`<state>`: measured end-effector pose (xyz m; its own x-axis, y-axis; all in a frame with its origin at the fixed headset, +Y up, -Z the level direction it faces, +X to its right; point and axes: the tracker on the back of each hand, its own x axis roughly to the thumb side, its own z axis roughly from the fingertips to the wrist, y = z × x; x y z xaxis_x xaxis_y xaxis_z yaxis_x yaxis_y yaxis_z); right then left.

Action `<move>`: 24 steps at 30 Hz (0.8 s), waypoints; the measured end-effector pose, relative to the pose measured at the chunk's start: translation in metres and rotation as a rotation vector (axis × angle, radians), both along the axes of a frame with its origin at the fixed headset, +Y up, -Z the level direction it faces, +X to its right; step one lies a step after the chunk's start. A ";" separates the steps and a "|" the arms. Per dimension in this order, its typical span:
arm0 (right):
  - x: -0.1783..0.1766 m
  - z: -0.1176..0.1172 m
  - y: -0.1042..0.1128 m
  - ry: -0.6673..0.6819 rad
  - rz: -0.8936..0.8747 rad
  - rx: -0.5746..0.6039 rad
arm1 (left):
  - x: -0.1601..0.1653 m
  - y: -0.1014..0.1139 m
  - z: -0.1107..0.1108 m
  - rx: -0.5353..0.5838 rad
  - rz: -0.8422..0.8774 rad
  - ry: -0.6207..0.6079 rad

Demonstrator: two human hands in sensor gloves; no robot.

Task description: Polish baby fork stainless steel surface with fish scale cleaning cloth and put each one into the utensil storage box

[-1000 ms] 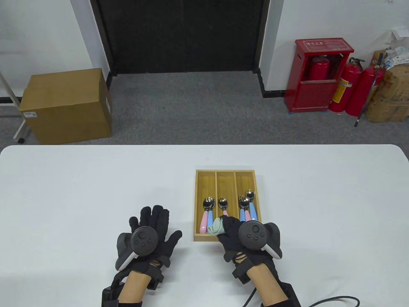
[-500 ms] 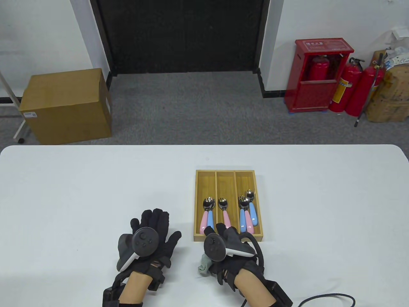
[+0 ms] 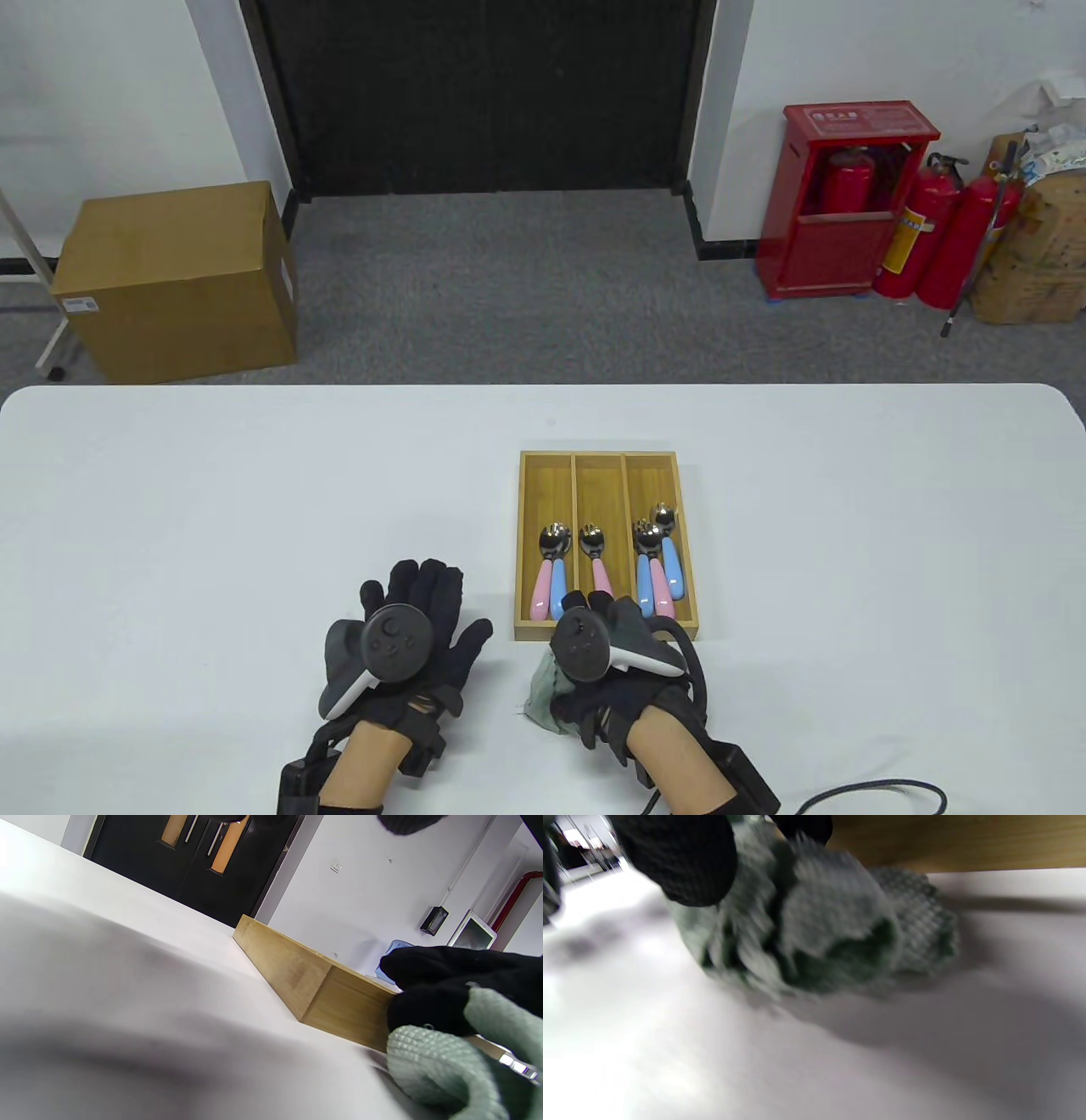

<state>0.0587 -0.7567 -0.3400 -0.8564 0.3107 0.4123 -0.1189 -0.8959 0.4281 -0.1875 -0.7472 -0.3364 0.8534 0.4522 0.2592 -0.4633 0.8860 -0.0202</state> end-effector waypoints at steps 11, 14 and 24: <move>0.061 -0.015 0.015 -0.224 -0.279 0.166 | -0.002 0.002 0.000 -0.001 0.020 -0.020; 0.068 -0.016 0.012 -0.298 -0.210 0.271 | -0.002 0.003 0.000 0.004 0.014 -0.026; 0.069 -0.016 -0.006 -0.436 -0.042 0.252 | -0.004 -0.003 -0.001 0.002 -0.053 0.003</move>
<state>0.1277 -0.7625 -0.3559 -0.9546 0.2855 0.0853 -0.2767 -0.9555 0.1018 -0.1910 -0.7502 -0.3378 0.8772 0.4053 0.2574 -0.4154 0.9095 -0.0164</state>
